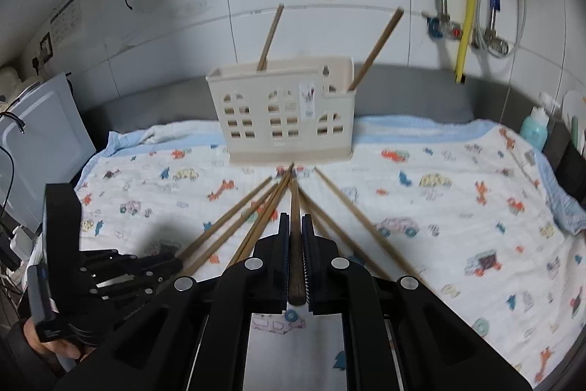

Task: Organize utensils
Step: 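Close the left tool on a chopstick while the right tool lifts its chopstick, then drop the right tool's chopstick into the holder while the left tool drops its own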

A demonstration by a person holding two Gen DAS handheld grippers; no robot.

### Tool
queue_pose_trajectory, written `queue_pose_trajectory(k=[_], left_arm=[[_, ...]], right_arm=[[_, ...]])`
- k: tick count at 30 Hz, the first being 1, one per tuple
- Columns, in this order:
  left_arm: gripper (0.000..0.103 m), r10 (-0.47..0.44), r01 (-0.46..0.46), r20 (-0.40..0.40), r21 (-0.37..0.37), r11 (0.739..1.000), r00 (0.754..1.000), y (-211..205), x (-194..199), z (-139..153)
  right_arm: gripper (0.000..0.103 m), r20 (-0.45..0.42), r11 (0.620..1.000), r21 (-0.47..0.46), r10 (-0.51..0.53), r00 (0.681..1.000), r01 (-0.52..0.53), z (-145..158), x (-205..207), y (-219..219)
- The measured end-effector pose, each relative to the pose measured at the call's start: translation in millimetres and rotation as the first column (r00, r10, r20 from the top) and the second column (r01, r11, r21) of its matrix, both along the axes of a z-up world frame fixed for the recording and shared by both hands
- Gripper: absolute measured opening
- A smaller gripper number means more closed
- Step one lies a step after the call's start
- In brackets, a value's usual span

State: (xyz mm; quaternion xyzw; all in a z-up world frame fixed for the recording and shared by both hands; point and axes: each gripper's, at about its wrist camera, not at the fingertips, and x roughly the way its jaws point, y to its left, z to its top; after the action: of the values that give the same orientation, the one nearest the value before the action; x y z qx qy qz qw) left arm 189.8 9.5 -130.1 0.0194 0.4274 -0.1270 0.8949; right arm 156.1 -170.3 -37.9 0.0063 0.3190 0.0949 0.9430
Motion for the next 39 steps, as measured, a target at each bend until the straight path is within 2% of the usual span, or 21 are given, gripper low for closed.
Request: queue_pose_trajectory(k=[2, 6, 20, 29, 39], left_arm=[[0.008, 0.005, -0.005, -0.004, 0.005, 1.0, 1.0, -1.1, 0.8, 1.1], [0.006, 0.013, -0.013, 0.0, -0.039, 0.999, 1.0, 3.1, 0.0, 11.5], [0.005, 0.002, 0.016, 0.139, -0.126, 0.992, 0.99, 11.9, -7.8, 89.0], [0.005, -0.02, 0.04, 0.194, -0.099, 0.994, 0.981, 5.2, 8.9, 131.1], [0.005, -0.053, 0.065, 0.271, -0.033, 0.997, 0.961, -12.0, 33.6, 180.0]], right_arm=[[0.007, 0.012, 1.0, -0.001, 0.006, 1.0, -0.006, 5.9, -2.2, -2.1], [0.007, 0.039, 1.0, -0.011, 0.015, 0.999, -0.015, 21.9, -6.2, -8.8], [0.007, 0.042, 0.994, 0.031, 0.103, 0.994, -0.104, 67.1, 4.4, -30.1], [0.007, 0.058, 0.984, 0.041, 0.171, 0.984, -0.173, 110.5, 29.6, -38.8], [0.007, 0.116, 0.985, -0.021, 0.172, 0.978, -0.171, 166.5, 85.2, -43.4]])
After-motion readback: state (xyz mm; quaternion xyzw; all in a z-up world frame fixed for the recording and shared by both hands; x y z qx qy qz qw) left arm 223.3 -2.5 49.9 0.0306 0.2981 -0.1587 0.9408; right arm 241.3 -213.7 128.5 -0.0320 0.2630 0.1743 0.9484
